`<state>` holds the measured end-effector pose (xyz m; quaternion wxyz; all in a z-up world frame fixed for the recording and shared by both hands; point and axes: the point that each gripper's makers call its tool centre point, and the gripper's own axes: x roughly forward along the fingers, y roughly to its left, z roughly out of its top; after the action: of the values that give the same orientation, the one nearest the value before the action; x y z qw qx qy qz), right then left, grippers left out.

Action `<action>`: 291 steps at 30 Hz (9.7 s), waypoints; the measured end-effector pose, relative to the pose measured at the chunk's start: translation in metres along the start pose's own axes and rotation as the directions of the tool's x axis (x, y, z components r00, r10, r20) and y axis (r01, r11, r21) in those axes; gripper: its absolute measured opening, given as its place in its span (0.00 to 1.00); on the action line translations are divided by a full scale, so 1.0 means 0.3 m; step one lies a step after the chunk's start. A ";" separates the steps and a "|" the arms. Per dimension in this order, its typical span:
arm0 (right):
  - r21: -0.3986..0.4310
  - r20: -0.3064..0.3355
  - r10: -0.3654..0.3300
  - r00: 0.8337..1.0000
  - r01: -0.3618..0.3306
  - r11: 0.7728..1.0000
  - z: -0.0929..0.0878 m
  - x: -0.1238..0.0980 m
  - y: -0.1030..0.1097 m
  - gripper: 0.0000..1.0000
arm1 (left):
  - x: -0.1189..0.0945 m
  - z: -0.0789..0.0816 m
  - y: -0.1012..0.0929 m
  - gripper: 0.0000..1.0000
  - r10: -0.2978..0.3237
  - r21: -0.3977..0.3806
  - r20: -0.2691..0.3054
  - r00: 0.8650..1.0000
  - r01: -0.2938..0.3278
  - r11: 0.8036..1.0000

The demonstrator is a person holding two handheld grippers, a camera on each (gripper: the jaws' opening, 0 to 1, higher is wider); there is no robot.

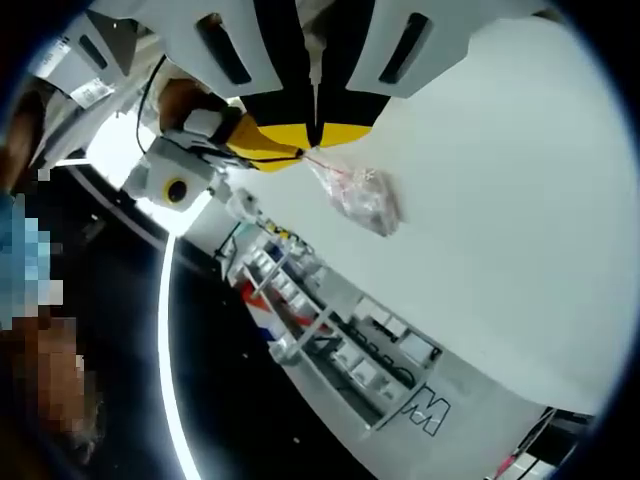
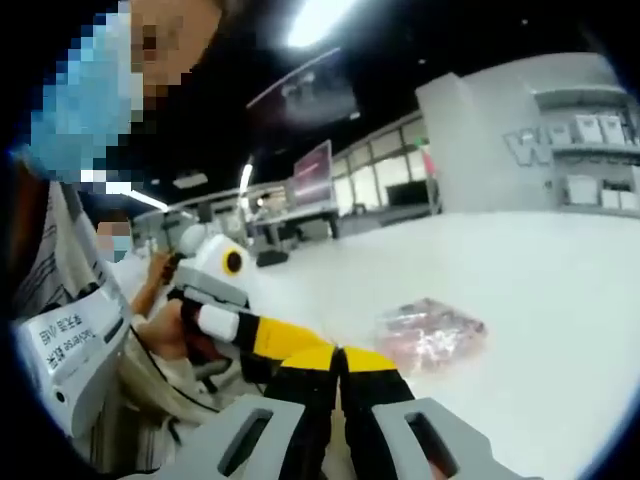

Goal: Open the resealable bag by pulling the two sides of the seal apart until the entire bag opening is separated and visibly accessible.

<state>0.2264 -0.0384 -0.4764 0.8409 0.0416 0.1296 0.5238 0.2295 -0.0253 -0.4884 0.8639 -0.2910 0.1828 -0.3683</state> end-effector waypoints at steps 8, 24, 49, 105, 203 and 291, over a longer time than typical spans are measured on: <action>-0.057 0.000 -0.018 1.000 0.018 0.998 -0.004 0.002 -0.001 0.00 | 0.000 -0.001 0.000 0.00 0.000 0.005 -0.007 1.000 0.000 1.000; -0.023 0.048 -0.036 0.998 0.038 0.999 0.019 -0.010 -0.025 0.00 | 0.001 -0.003 0.000 0.00 0.002 0.014 -0.008 1.000 -0.002 1.000; -0.145 0.097 -0.166 0.981 0.179 0.973 0.080 -0.061 -0.112 0.00 | 0.000 -0.001 0.001 0.00 0.005 0.024 -0.006 1.000 -0.005 1.000; -0.609 -0.077 -0.226 0.971 0.134 0.782 0.049 0.031 -0.081 0.01 | 0.001 -0.002 -0.004 0.01 -0.007 0.017 -0.012 1.000 0.008 1.000; -0.216 0.271 -0.109 0.956 0.171 0.961 0.355 -0.096 -0.134 0.00 | -0.081 0.219 -0.004 1.00 0.064 0.472 0.405 0.912 -0.268 0.840; -0.167 0.238 -0.184 0.954 0.227 0.960 0.522 0.071 -0.531 0.00 | -0.107 0.233 0.024 0.98 0.103 0.471 0.413 0.905 -0.309 0.826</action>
<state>0.4148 -0.0805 -0.3622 0.9001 0.0040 -0.0120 0.4355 0.2493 0.0284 -0.4363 0.9638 -0.0856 -0.0597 -0.2452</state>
